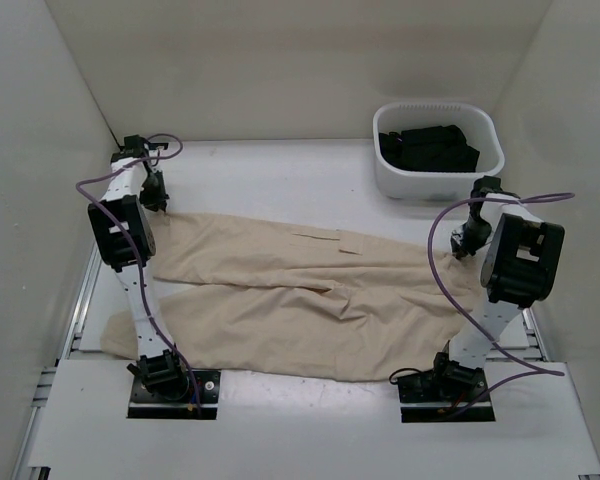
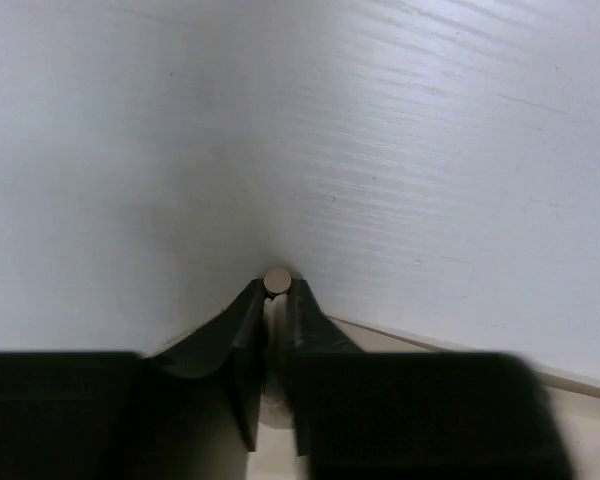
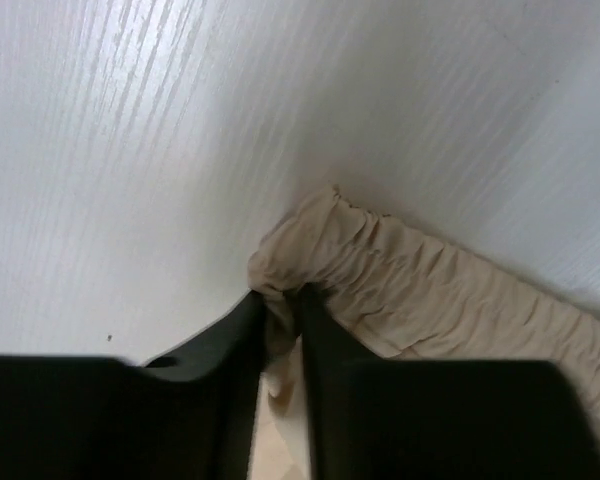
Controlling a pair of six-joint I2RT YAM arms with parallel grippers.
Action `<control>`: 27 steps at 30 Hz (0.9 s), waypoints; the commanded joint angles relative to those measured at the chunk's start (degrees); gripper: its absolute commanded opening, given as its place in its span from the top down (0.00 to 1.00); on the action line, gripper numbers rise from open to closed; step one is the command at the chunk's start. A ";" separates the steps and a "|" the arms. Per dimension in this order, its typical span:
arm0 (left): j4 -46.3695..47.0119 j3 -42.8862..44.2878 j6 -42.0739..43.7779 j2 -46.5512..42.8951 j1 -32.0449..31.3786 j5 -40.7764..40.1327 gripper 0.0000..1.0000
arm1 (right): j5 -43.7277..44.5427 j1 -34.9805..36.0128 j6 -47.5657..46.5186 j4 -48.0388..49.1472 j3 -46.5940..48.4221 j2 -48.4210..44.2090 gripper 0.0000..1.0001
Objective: Fold and stack the trousers
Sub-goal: Fold the trousers
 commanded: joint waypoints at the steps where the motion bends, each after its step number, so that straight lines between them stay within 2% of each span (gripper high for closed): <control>1: -2.93 -4.30 0.47 3.58 -0.51 -0.54 0.86 | -1.96 -0.28 1.06 0.54 1.25 1.62 0.84; 2: -2.15 -3.52 0.47 3.58 -0.51 -0.54 0.86 | -2.65 -0.28 1.06 1.07 2.12 1.62 0.96; 3: -2.14 -1.25 0.47 4.19 -0.51 -2.72 0.86 | -2.66 -0.28 1.06 1.60 2.74 1.62 1.00; 6: 1.80 4.38 0.47 4.20 0.53 -6.07 0.86 | -3.19 -0.28 1.06 3.96 5.90 0.66 1.00; 10: 6.28 18.60 0.47 1.67 2.38 -10.11 0.86 | -2.23 -1.42 4.39 10.38 7.23 -4.43 1.00; 12: 9.97 18.64 0.47 -1.59 3.09 -11.44 0.86 | -2.22 -2.12 5.45 13.28 7.93 -7.16 1.00; 14: 14.10 16.89 0.47 -7.13 3.09 -11.44 0.86 | -3.44 -2.83 5.45 13.29 9.24 -7.70 1.00; 17: 14.12 13.39 0.47 -11.70 3.09 -10.13 0.86 | -5.73 -2.83 2.56 10.49 9.08 -7.70 1.00; 19: 14.12 10.39 0.47 -14.34 3.09 -10.12 0.86 | -6.44 -2.83 2.03 10.48 6.72 -9.61 1.00; 23: 14.12 2.57 0.47 -26.26 3.61 -6.10 0.86 | -6.97 -4.75 2.03 13.20 -0.93 -16.39 1.00; 26: 13.60 -12.32 0.47 -32.95 2.39 -6.08 0.86 | -8.80 -6.34 -0.42 12.15 -1.74 -17.10 1.00; 27: 13.59 -15.00 0.47 -33.68 2.39 -6.60 0.86 | -10.55 -6.34 -1.65 9.89 -1.21 -14.67 1.00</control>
